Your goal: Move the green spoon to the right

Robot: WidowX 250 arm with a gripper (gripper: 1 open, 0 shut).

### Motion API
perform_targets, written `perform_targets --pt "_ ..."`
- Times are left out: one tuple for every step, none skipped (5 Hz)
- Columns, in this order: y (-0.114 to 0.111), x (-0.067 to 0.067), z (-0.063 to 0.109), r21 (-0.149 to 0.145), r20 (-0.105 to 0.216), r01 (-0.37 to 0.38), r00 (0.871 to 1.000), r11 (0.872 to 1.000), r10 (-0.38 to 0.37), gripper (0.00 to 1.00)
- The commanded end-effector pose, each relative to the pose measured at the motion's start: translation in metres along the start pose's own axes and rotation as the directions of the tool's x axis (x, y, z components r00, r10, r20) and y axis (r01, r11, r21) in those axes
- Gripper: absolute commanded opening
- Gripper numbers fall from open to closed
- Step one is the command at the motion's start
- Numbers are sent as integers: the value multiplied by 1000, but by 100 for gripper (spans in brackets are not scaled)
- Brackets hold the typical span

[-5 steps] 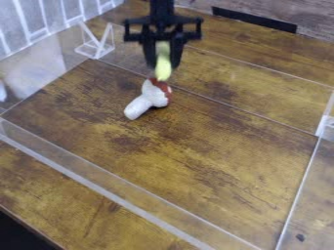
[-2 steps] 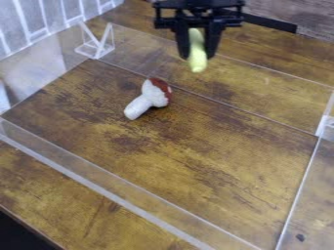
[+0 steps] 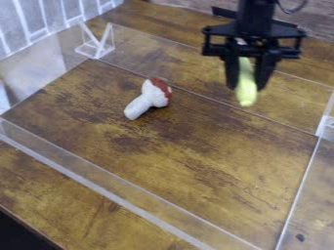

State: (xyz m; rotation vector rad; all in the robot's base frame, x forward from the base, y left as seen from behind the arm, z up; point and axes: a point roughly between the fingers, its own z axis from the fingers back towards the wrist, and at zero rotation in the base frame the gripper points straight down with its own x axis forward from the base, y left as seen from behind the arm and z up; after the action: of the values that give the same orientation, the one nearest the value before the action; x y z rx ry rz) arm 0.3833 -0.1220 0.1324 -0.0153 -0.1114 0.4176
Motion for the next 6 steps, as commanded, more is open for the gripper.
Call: perform_targets --pt "-26 -23 38 -68 71 45 997 997 -41 0" --pt "-26 -32 12 -57 60 108 993 992 -105 0" --pt "-23 -34 -15 -47 59 189 981 981 -186 0" --pt "-22 -31 -41 -18 52 105 993 994 -104 0" --pt "-24 -28 -64 17 64 27 998 999 -28 100" --pt "-29 -21 -80 31 66 -40 997 999 38 100"
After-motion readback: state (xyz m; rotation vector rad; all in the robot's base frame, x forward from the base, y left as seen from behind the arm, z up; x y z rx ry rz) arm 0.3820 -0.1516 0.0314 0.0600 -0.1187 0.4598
